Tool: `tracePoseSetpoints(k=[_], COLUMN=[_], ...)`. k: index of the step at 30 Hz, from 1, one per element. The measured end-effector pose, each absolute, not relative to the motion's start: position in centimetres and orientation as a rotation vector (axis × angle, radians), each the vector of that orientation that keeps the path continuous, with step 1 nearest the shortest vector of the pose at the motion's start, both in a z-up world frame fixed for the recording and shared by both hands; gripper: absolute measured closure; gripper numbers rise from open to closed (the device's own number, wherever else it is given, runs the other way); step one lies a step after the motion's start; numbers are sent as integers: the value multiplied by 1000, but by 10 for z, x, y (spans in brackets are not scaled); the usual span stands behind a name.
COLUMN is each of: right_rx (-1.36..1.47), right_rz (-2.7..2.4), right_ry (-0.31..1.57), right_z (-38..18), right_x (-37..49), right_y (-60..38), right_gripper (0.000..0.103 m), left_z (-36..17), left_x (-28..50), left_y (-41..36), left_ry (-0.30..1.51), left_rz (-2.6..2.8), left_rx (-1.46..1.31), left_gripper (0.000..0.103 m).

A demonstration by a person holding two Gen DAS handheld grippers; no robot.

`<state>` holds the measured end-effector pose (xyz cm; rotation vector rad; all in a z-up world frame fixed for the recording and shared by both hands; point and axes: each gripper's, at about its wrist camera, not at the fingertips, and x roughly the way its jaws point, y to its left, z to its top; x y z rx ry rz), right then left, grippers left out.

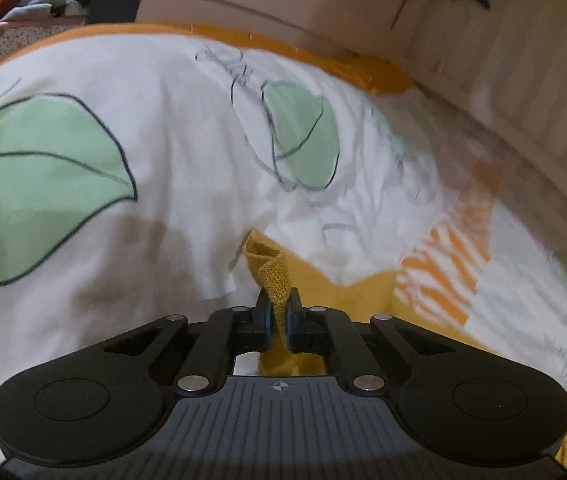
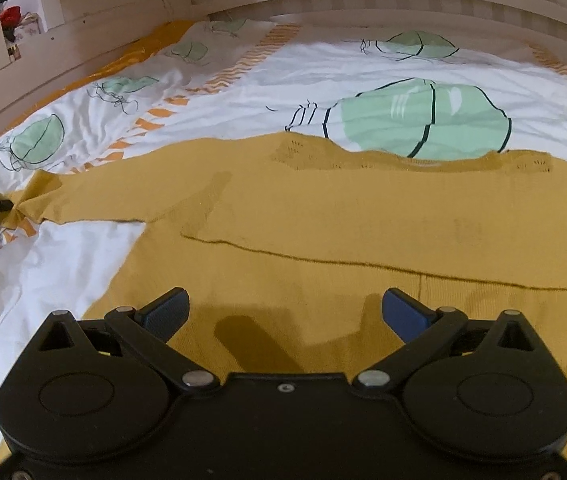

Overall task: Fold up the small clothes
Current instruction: 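Grasp the cuff with the left gripper, fold it across the body, release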

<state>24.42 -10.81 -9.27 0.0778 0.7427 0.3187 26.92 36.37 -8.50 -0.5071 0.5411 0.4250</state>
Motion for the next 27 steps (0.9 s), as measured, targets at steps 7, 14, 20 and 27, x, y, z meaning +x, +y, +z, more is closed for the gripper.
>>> tracePoseSetpoints(k=[7, 14, 20, 27], right_rx=[128, 170, 223, 280], right_rz=[297, 257, 198, 130], right_ry=[745, 731, 728, 737], right_z=[-89, -80, -78, -79], right_x=[237, 217, 207, 201], right_y=[-130, -162, -195, -229], right_gripper=[1, 1, 1, 1], left_z=[-19, 70, 100, 62], left_x=[268, 277, 293, 307], left_y=[322, 221, 110, -28], left_ry=[475, 383, 377, 481], left_rz=[313, 56, -183, -390], left_rx=[-430, -324, -325, -236], left_gripper=[97, 97, 97, 93])
